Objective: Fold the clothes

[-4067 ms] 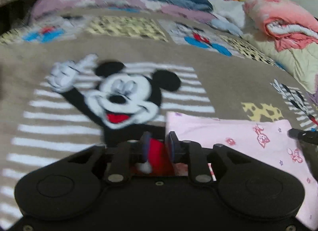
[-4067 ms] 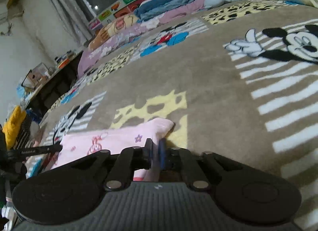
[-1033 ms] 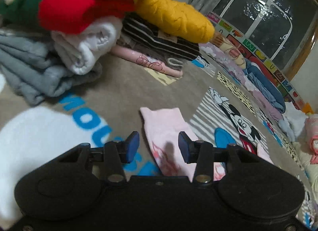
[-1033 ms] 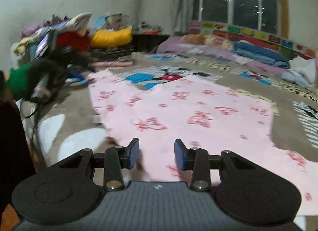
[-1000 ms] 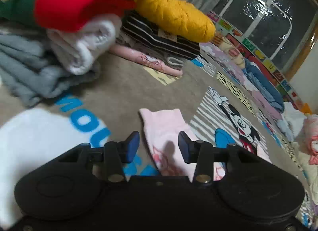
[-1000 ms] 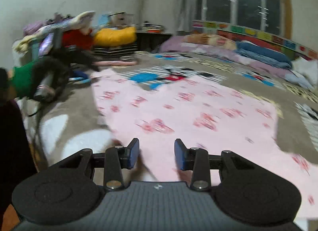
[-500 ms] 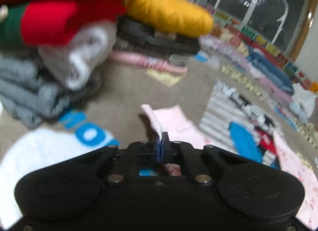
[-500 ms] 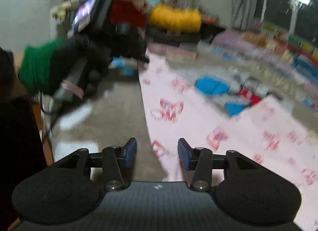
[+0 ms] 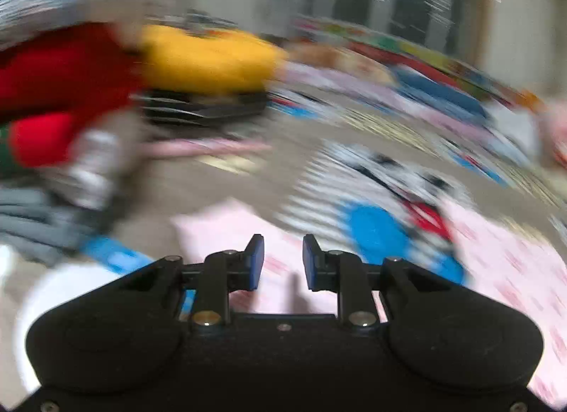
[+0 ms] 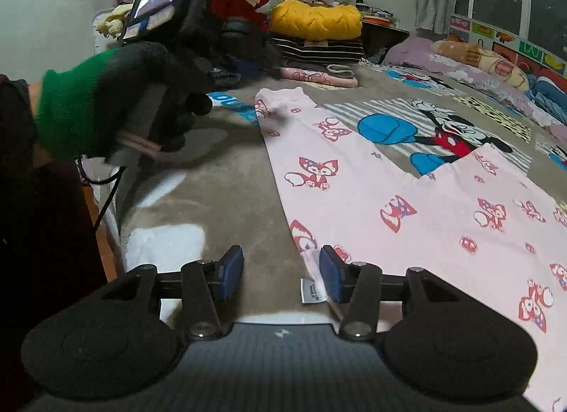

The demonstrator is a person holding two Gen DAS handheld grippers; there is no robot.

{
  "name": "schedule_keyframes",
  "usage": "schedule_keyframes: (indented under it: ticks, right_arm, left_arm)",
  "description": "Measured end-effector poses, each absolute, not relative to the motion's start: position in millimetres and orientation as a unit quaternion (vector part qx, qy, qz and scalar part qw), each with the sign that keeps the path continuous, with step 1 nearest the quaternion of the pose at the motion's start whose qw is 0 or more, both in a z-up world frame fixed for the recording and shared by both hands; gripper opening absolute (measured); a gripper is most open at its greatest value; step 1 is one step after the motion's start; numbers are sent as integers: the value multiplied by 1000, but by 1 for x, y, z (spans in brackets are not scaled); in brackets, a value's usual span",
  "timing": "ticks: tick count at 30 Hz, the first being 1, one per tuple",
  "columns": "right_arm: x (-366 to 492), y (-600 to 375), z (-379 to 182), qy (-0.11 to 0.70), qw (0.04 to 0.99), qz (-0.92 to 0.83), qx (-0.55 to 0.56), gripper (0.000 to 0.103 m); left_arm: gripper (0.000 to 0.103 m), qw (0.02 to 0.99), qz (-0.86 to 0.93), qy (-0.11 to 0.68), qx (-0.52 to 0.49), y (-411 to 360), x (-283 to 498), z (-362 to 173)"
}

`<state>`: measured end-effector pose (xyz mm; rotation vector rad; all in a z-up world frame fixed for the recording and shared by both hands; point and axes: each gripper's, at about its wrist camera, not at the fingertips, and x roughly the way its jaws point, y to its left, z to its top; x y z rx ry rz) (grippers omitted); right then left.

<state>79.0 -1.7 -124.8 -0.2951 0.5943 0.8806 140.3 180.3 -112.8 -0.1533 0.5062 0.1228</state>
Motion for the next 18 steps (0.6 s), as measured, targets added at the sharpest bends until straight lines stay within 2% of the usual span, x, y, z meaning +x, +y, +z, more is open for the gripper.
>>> schedule_keyframes:
  ticks: [3, 7, 8, 10, 11, 15, 18]
  right_arm:
    - [76, -4, -123, 284, 853, 419, -130, 51]
    - [61, -18, -116, 280, 851, 425, -130, 52]
    - [55, -24, -114, 278, 852, 425, -129, 52]
    - [45, -42, -110, 276, 857, 421, -111, 52]
    - [41, -56, -109, 279, 862, 414, -88, 53]
    - [32, -128, -112, 296, 885, 352, 74, 54]
    - [26, -188, -121, 292, 895, 268, 206, 57]
  left_arm:
    - [20, 953, 4, 302, -1, 144, 145, -135]
    - [22, 961, 5, 274, 23, 136, 142, -135]
    - [26, 964, 4, 264, 22, 136, 140, -131]
    - [42, 969, -11, 246, 12, 130, 132, -126]
    - [45, 971, -19, 240, 9, 124, 133, -126]
    - [46, 965, -50, 256, 5, 101, 146, -130]
    - [51, 951, -46, 305, 1, 91, 163, -138]
